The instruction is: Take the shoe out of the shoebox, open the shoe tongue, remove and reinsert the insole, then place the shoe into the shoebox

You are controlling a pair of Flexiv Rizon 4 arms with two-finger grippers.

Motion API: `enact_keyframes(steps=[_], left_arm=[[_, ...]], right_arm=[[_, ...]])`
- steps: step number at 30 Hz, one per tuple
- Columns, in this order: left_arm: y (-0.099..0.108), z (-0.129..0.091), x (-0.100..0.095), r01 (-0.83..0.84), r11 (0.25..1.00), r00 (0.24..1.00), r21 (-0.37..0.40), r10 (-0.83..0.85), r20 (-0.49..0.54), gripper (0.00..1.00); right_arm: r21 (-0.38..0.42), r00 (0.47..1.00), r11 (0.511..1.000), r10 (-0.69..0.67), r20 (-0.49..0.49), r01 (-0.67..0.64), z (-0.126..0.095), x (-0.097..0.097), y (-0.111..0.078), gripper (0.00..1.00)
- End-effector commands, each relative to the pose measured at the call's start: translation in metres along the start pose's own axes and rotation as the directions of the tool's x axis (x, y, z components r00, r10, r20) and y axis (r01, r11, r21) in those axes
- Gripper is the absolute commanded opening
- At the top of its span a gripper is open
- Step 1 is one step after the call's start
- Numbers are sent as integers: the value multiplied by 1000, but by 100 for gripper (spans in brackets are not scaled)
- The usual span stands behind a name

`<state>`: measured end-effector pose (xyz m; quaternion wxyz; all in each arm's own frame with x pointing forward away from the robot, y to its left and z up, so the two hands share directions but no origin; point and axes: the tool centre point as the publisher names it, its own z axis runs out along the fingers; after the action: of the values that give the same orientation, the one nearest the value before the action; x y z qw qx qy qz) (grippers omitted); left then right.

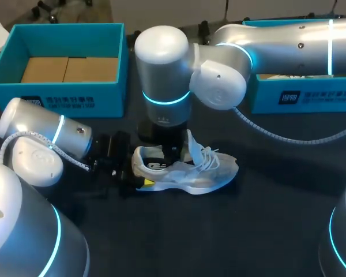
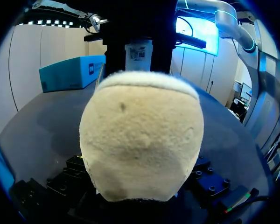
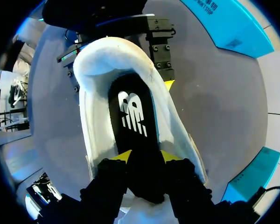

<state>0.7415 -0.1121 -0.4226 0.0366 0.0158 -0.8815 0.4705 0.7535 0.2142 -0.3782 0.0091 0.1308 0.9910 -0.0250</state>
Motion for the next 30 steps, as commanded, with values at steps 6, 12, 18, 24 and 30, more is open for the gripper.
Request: enact_keyframes(steps=[6,12,18,24,30], left_arm=[[0,0,-1,1,1000,1000,-4,-1,1,0],[0,0,-1,1,1000,1000,-4,-1,1,0],[0,0,-1,1,1000,1000,-4,-1,1,0],[0,0,-1,1,1000,1000,-4,-1,1,0],[0,0,-1,1,1000,1000,-4,-1,1,0]], right_arm=[[-8,1000,1000,-1,1,1,19,4,6,42],[-5,1000,1000,-1,-8,1,32,5,6,45],[1,999,1000,-8,-46,8,43,11,6,44],[24,996,1000,-3,-91,5,52,23,0,31],[34,995,999,19,-100,-15,51,29,-9,0]])
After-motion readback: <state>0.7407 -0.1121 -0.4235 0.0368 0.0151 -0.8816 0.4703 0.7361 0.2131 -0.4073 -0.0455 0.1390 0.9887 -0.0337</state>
